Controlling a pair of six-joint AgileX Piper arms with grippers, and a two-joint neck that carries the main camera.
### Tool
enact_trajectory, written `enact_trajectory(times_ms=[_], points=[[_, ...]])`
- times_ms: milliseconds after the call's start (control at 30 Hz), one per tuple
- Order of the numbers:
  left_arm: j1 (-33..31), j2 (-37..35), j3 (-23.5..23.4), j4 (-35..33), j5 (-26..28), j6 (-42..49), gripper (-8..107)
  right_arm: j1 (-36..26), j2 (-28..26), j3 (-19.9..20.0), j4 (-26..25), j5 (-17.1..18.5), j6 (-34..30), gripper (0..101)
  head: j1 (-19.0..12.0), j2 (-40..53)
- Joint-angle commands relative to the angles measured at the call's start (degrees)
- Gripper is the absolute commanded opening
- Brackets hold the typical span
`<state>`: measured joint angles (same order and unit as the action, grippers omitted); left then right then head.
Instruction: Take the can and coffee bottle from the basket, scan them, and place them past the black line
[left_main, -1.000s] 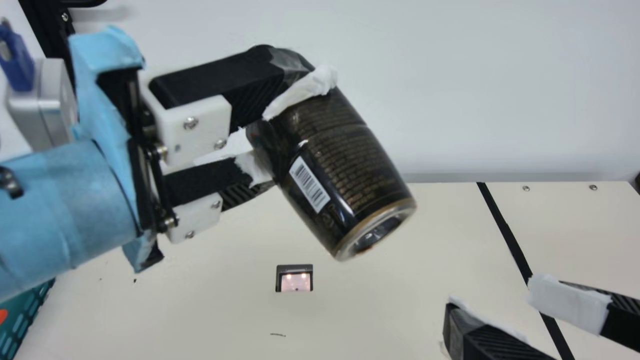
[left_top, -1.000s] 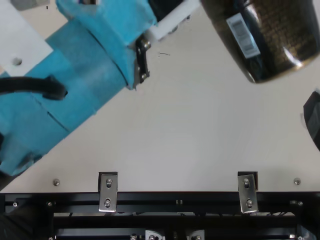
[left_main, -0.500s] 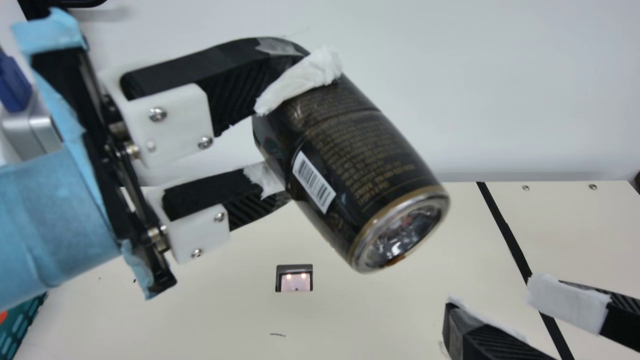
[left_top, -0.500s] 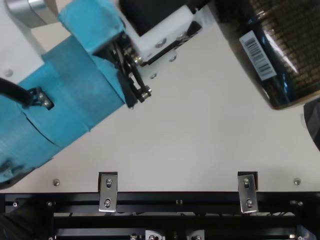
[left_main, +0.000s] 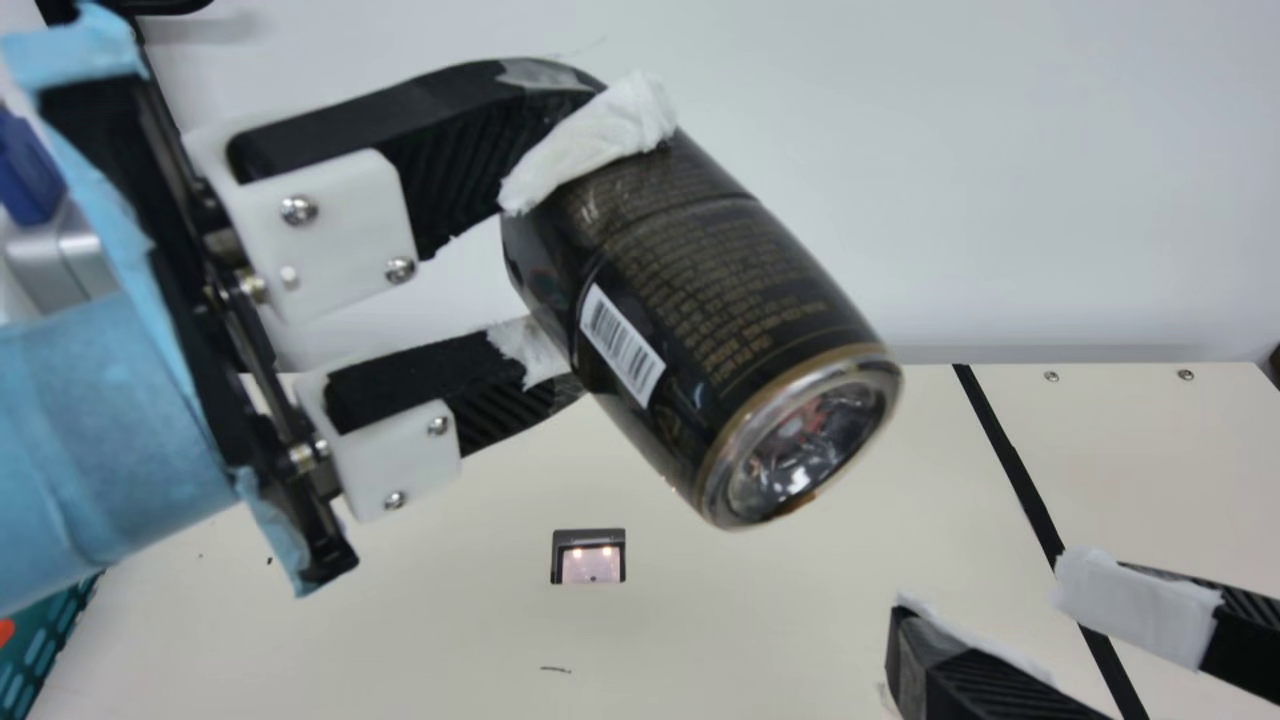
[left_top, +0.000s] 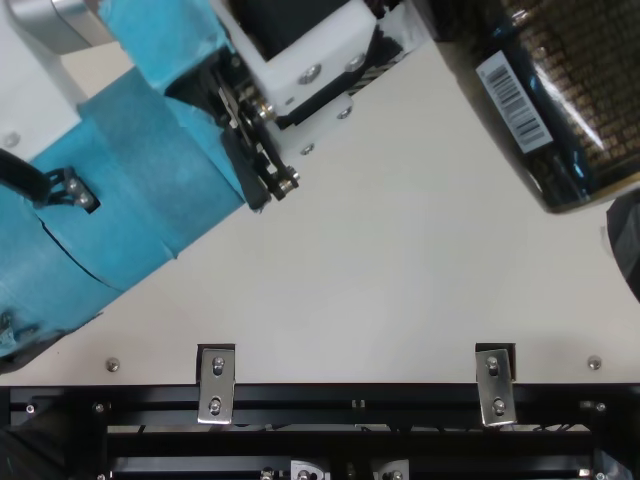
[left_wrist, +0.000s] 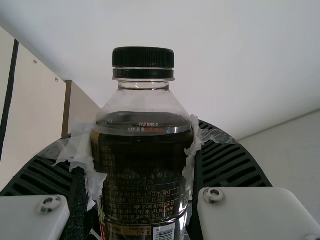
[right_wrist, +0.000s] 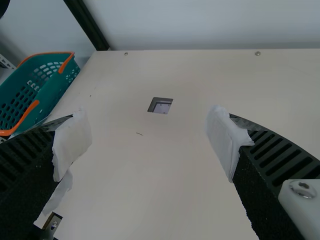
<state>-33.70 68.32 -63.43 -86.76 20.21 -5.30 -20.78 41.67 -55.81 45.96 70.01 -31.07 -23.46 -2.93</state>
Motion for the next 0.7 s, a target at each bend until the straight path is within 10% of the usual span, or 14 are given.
enact_trajectory(times_ms=[0,667], points=[[-0.45,0.16,-0.27,-0.31,-0.25,-0.07,10,0.00,0.00,0.00,0.00,0.00,0.00,101,-1.52,-0.10],[-9.04,1.42,-3.26,-5.42,-14.35,0.18,10,0.00,0.00,0.00,0.00,0.00,0.00,101,-1.52,-0.10]])
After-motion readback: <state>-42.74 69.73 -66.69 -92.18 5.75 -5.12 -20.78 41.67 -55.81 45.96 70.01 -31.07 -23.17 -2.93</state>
